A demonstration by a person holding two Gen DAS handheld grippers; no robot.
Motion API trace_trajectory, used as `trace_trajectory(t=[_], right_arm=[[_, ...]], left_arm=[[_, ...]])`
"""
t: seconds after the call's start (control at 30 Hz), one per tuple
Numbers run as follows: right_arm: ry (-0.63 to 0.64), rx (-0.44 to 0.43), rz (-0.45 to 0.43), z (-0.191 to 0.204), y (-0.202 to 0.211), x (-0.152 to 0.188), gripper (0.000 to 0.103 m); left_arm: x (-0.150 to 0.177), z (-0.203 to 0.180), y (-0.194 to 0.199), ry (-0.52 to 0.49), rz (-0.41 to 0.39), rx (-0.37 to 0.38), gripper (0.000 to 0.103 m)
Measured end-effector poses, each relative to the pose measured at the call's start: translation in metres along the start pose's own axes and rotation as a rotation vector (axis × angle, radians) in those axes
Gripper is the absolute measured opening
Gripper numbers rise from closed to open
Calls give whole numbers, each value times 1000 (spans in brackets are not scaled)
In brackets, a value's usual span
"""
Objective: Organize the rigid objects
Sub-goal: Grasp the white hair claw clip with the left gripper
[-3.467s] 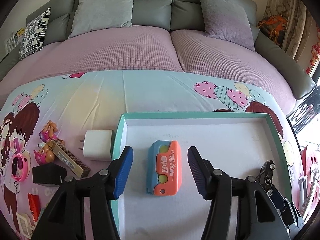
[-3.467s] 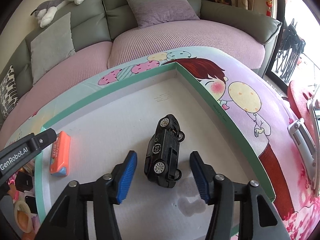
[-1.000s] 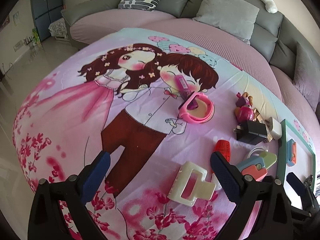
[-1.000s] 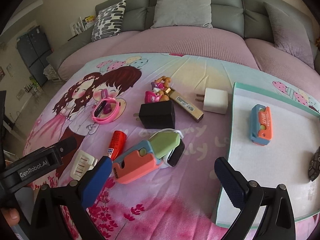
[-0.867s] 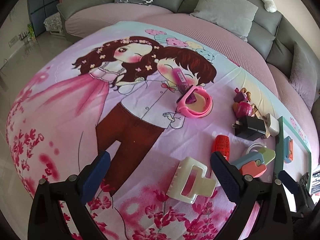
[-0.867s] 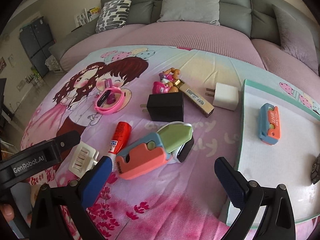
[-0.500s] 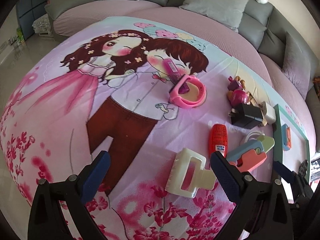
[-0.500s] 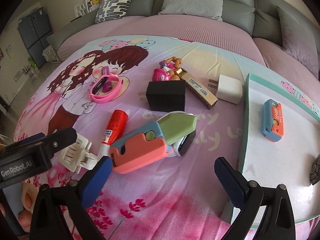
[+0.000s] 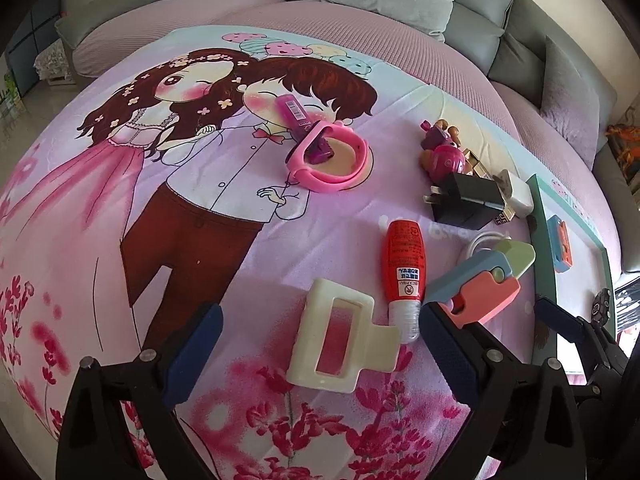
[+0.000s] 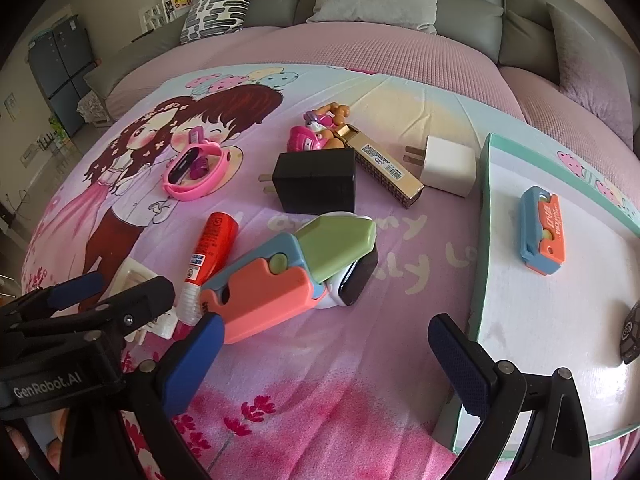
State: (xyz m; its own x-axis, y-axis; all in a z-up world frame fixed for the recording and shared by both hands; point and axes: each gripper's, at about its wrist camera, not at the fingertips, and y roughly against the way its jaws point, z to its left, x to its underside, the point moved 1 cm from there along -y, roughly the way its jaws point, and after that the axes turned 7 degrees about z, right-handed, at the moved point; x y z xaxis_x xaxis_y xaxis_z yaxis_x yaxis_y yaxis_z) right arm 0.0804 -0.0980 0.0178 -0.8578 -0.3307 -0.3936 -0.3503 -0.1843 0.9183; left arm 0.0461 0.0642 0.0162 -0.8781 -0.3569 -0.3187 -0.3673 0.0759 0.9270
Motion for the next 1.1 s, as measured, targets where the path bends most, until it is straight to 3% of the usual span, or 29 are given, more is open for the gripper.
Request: trace_trajectory(t=[0.07, 0.4, 0.6, 0.9, 0.97, 1.1], right_arm=[[4, 4, -1, -1, 1, 0, 103], [9, 10, -6, -5, 5, 1, 102], [-29, -30, -28, -12, 11, 1, 102], [-92, -89, -41, -18, 12, -2, 102], [-105, -120, -44, -18, 12, -2, 100], [-113, -160, -40, -14, 11, -3, 96]], left_arm=[[0, 1, -1, 3, 6, 16, 88], [2, 5, -3, 1, 10, 29, 84], [2, 10, -2, 3, 8, 20, 82], [4, -5, -8, -85, 24, -19, 81], [4, -4, -9, -88, 28, -14, 70], [5, -5, -9, -102, 28, -20, 61]])
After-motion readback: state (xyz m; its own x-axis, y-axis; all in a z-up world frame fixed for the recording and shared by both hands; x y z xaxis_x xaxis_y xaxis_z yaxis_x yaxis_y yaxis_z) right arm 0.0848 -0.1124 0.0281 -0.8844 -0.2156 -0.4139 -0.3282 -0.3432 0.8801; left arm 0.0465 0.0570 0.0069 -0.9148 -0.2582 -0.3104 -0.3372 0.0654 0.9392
